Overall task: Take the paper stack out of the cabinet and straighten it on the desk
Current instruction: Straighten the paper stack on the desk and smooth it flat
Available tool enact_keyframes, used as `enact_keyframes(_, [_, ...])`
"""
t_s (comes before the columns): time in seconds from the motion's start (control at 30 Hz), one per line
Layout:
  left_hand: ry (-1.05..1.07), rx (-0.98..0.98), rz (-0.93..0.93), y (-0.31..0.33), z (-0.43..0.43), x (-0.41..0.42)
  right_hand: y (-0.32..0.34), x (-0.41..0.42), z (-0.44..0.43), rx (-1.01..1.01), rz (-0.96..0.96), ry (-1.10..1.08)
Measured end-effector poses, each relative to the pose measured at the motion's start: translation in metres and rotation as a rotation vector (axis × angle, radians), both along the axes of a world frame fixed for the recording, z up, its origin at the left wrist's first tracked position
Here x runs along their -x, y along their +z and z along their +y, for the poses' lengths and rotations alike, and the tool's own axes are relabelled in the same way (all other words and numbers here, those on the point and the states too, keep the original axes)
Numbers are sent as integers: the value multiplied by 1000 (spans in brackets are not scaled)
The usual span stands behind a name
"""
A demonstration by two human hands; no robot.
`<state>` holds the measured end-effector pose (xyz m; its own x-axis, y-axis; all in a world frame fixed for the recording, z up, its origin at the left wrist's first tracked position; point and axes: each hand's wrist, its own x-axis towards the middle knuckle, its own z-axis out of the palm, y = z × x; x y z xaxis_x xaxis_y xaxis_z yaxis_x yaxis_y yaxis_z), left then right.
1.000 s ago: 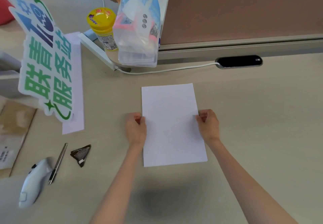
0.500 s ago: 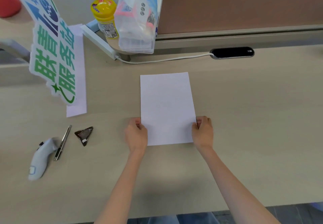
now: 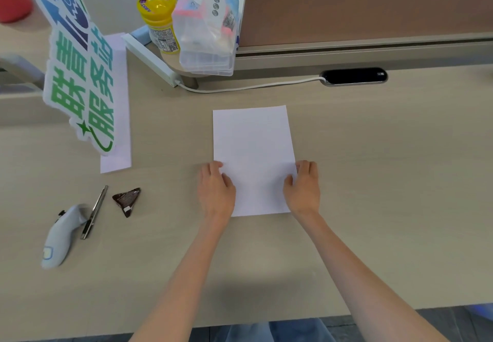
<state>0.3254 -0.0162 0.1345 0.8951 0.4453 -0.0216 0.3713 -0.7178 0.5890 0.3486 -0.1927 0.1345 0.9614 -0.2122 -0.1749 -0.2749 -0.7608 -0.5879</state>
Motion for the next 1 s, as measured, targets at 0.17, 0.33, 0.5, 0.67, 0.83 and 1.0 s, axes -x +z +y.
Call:
enact_keyframes(0.17, [-292, -214, -60, -7, -3, -36, -1, -36, 14, 83, -137, 246])
enact_keyframes(0.33, [-592, -326, -10, -28, 7, -65, -23, -63, 20, 253, -193, 472])
enact_keyframes(0.5, [-601, -419, 60, -56, 9, -60, -53, -58, 18, 320, -96, 573])
enact_keyframes(0.67, [-567, -402, 97, -63, 10, -64, -63, -62, 22, 346, -103, 563])
enact_keyframes(0.83, [-566, -430, 116, -65, 10, -63, -65, -60, 23, 353, -113, 547])
enact_keyframes(1.0, [-561, -436, 120, -65, 8, -65, -67, -61, 22, 360, -132, 533])
